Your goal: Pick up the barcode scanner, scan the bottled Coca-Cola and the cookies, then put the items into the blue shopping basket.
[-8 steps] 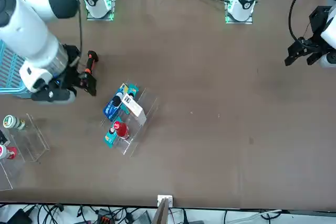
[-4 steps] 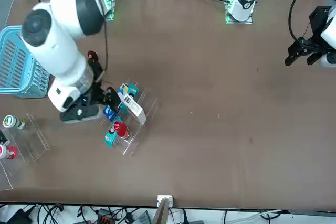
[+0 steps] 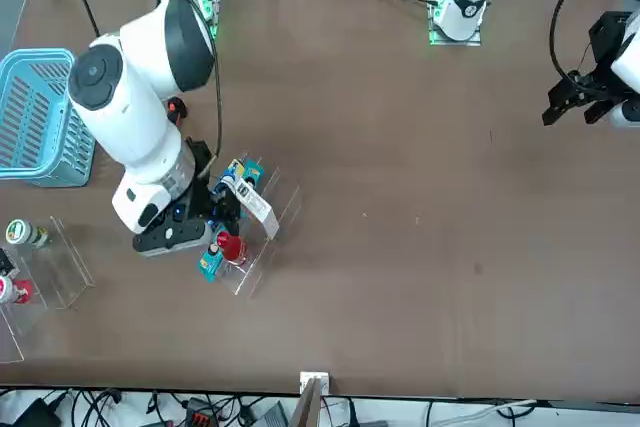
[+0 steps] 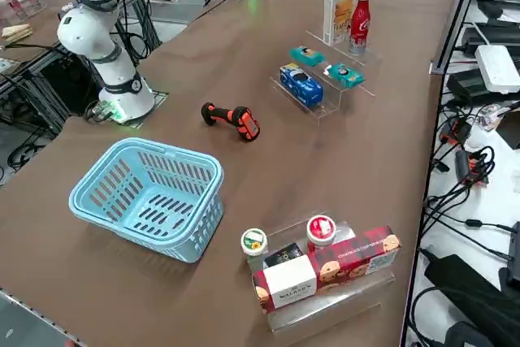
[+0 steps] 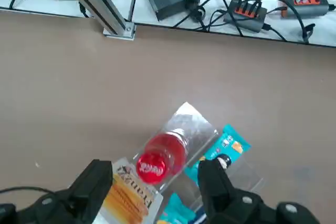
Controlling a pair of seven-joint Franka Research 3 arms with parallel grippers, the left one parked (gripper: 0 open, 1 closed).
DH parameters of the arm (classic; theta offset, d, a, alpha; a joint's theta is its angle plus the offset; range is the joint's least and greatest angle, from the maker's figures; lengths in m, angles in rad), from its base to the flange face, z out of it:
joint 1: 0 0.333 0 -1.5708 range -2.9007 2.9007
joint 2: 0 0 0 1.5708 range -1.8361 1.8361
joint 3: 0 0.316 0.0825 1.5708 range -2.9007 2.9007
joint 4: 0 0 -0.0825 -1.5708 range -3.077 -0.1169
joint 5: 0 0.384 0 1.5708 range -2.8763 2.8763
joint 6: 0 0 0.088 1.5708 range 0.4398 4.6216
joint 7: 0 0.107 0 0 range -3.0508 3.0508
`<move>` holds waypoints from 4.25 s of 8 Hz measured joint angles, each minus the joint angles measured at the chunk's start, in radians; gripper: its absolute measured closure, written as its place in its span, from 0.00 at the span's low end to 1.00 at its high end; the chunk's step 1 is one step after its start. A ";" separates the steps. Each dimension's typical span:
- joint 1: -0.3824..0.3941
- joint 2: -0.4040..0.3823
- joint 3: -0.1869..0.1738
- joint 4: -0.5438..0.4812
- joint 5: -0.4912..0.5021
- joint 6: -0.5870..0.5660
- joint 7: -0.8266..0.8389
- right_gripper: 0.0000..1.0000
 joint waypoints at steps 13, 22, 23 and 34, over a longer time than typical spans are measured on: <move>0.000 0.047 0.004 0.001 0.000 0.013 -0.002 0.32; -0.001 0.046 0.005 0.013 -0.001 -0.022 -0.006 0.61; -0.003 0.045 0.003 0.024 -0.001 -0.062 -0.023 0.61; -0.645 -0.523 -0.041 -0.440 -0.045 -0.413 -0.951 0.61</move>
